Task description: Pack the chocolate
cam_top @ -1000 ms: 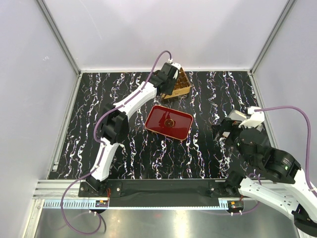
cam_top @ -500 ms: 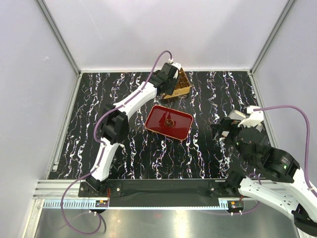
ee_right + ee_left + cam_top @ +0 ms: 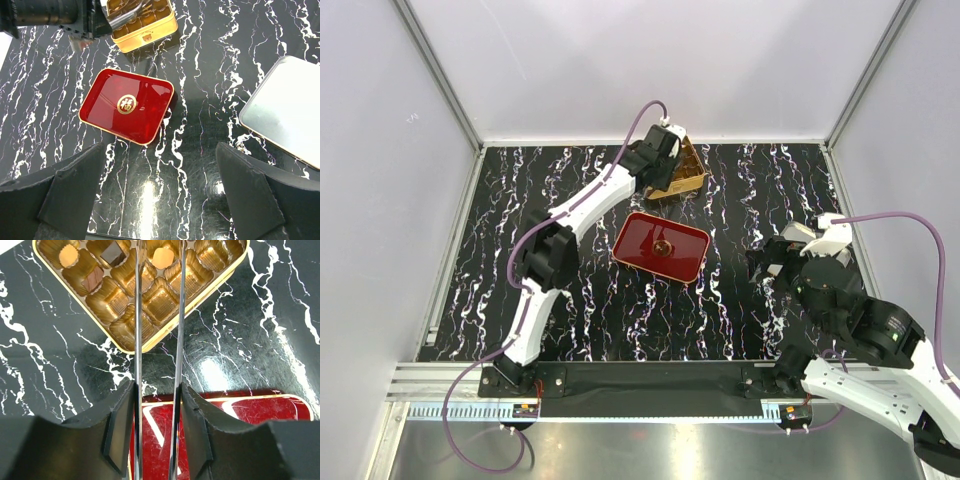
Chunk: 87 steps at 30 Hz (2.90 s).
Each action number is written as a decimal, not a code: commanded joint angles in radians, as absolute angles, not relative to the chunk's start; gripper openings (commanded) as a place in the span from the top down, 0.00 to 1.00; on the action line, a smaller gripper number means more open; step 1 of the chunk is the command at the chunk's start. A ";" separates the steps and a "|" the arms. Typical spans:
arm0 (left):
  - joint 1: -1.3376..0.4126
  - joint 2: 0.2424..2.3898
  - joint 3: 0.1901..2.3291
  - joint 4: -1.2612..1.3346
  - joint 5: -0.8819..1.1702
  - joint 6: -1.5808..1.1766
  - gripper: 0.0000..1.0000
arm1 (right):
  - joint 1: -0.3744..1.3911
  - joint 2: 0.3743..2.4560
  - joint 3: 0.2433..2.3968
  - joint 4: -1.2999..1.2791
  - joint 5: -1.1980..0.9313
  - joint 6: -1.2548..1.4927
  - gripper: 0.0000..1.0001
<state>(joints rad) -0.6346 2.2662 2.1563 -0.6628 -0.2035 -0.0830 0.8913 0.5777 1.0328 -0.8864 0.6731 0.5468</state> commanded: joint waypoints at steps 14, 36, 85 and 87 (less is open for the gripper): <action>-0.557 1.611 1.673 -0.633 -0.354 -0.162 0.62 | 0.897 0.607 1.088 -0.910 0.684 0.580 0.00; -0.410 1.637 1.197 -0.499 -0.376 -0.356 0.50 | 0.900 0.491 1.075 -1.008 0.672 0.641 0.00; -0.419 1.393 1.325 -0.818 -0.160 -0.413 0.01 | 0.899 0.844 1.208 -0.934 0.744 0.641 0.01; -0.420 1.359 1.368 -0.798 -0.097 -0.394 0.01 | 0.891 0.912 1.248 -0.954 0.842 0.624 0.05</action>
<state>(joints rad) -0.4133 1.4654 1.2667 -0.8177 -0.2291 -0.4561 0.8913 0.8162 1.1709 -0.9482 0.6601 0.6220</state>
